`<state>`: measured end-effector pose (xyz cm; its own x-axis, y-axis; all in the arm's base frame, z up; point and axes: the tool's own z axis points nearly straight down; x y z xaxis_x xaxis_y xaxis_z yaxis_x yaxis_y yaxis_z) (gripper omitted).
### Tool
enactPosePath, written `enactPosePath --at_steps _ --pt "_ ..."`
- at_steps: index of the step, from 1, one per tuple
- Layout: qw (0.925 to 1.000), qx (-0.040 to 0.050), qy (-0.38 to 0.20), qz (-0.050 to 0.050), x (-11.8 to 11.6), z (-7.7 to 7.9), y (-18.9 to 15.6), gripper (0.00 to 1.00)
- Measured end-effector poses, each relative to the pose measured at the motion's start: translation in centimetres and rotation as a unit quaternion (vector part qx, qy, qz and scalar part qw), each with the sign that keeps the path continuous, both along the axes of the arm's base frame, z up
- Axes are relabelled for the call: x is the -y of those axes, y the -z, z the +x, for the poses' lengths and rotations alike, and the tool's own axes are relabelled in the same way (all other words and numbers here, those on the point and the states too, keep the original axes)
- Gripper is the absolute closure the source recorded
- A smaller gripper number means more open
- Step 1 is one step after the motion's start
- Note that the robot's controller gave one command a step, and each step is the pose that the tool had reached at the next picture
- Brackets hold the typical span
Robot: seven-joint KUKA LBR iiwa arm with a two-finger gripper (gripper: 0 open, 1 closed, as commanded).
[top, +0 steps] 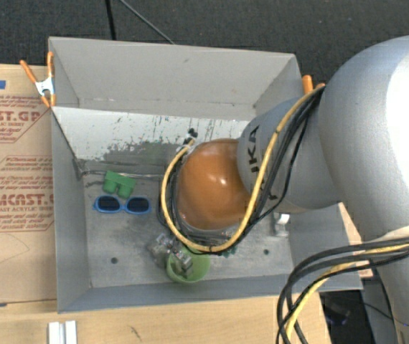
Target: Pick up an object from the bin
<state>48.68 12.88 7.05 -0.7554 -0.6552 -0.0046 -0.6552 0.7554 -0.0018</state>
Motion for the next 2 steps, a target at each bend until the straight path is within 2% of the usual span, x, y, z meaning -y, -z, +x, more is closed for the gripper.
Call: enactPosePath --at_steps 1,2 --pt "1.0000 0.0025 -0.008 0.000 1.8 2.3 -11.0 1.00" --pt "0.9999 0.0045 -0.009 0.002 -1.1 6.5 -19.9 1.00"
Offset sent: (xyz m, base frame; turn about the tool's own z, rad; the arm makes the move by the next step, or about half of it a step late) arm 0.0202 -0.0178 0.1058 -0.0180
